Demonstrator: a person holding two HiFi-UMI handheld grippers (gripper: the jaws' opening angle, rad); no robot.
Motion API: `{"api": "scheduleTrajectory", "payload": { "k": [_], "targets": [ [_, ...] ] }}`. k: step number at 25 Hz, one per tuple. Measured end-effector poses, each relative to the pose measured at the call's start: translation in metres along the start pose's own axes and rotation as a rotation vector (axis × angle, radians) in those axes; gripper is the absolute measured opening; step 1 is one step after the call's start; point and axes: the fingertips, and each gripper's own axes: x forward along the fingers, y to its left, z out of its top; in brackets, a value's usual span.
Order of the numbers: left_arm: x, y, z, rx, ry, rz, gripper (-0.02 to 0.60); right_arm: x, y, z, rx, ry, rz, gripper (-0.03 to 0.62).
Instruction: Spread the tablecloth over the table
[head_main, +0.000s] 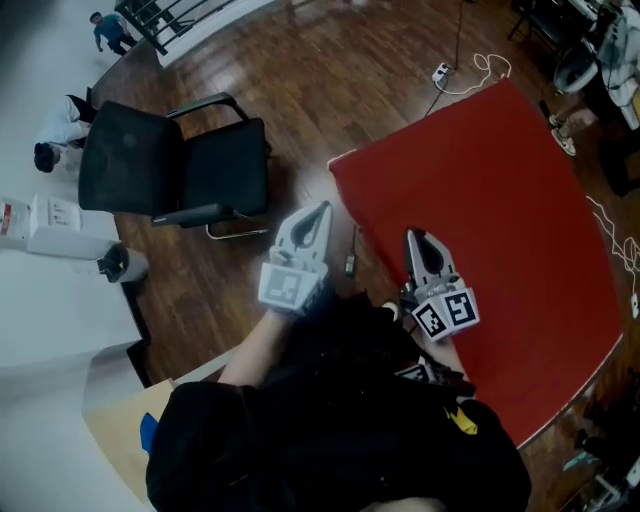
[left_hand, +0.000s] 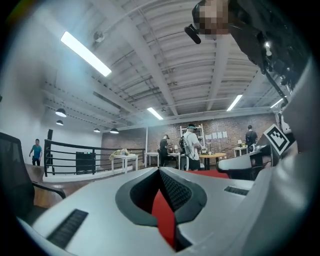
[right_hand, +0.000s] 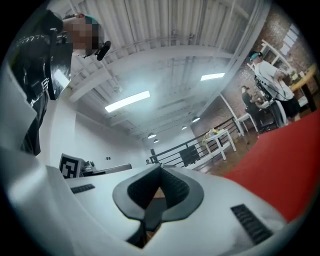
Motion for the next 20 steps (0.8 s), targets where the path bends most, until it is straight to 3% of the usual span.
{"api": "scheduleTrajectory", "payload": {
  "k": [4,6,8,11,16,20],
  "targets": [
    [0.02,0.069,-0.007,0.053,-0.065,-0.029,-0.005,0.096,0.015,-0.012,-0.049,0.014,0.008,0.005],
    [0.026,0.119,-0.003,0.043,-0.097,-0.007,-0.005,0.16,0.029,-0.019,-0.075,0.04,0.023,0.005],
    [0.025,0.175,0.009,0.032,-0.12,0.022,-0.005,0.224,0.058,-0.027,-0.114,0.068,0.069,0.004],
    [0.014,0.244,0.016,0.11,-0.094,0.03,-0.005,0.308,0.106,-0.04,-0.123,0.088,0.135,0.005],
    [0.003,0.343,0.027,0.083,-0.128,0.187,-0.005,0.413,0.175,-0.058,-0.193,0.146,0.317,0.005],
    [0.003,0.391,0.023,0.02,-0.143,0.279,-0.005,0.477,0.175,-0.062,-0.192,0.166,0.33,0.005]
  ]
}}
